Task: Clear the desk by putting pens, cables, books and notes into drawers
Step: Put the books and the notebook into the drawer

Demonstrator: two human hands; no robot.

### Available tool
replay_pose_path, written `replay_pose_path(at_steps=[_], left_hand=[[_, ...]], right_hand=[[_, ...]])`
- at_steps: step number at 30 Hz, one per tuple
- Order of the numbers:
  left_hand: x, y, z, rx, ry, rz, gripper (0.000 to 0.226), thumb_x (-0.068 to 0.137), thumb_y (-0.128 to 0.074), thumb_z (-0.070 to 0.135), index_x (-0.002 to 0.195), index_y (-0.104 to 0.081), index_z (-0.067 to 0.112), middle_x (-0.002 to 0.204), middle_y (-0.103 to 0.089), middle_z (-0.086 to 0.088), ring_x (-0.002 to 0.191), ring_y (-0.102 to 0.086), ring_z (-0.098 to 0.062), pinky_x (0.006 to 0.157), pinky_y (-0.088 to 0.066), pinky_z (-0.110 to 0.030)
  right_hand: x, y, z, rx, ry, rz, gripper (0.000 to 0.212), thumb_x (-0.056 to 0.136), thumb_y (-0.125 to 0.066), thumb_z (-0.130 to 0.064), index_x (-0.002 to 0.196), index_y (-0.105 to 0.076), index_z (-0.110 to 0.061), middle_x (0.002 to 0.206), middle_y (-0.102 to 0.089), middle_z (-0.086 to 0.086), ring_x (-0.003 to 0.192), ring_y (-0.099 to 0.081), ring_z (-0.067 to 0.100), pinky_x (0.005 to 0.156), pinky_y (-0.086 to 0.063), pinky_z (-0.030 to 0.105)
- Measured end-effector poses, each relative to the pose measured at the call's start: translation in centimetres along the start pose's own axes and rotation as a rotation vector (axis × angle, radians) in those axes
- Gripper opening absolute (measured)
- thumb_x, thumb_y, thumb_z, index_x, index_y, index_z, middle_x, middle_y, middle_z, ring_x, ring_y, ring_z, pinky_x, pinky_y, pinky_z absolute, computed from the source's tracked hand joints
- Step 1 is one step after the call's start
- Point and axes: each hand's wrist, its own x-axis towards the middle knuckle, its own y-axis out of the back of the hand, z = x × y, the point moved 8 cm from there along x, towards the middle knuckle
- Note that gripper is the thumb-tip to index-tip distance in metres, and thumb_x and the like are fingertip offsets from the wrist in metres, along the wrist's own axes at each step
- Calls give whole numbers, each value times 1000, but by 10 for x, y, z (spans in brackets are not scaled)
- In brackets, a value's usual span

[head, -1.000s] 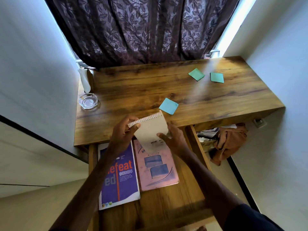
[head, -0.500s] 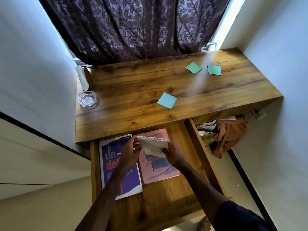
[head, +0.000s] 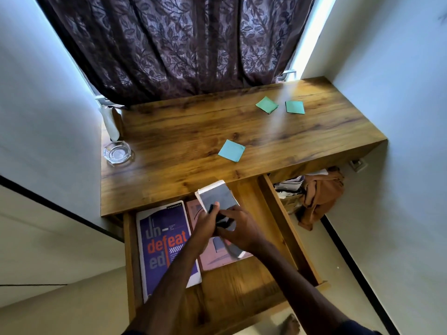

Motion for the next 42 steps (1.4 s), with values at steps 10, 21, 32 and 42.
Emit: replay_pose_path(at_steps=[10,21,32,42], left_hand=[[8,-39,-8,-10,73,-210,36,100,-62,30,129,-60,10,120,-73,-13,114,-69,-32,102,-53,-52],[34,-85,-61,285,187,-34,43,94,-66,2,135,-53,2,120,-67,-12,109,-67,-27,89,-60,-42],[90,-117,-61,789,17,197,28,102,-52,9,127,-63,1,126,-67,-18,117,-63,-31,96,-53,-37],[86,-146,-73,1701,-156,67,33,100,-55,16,131,-56,5,142,-44,-18,131,-39,-32,105,-45,-38]], right_hand=[[-75,21,119,850,-736,-188,43,89,-72,-42,119,-68,-12,113,-75,6,104,-73,23,94,-58,44],[-51,40,202,570,-847,54,26,100,-60,-21,119,-68,-4,99,-73,8,88,-72,20,75,-60,35],[-101,-29,244,792,-1290,186,34,91,-71,-21,104,-66,9,104,-68,28,94,-67,38,81,-52,43],[-55,-12,223,205,-765,-84,36,93,-64,-8,128,-59,-16,124,-66,3,114,-64,18,95,-55,30]])
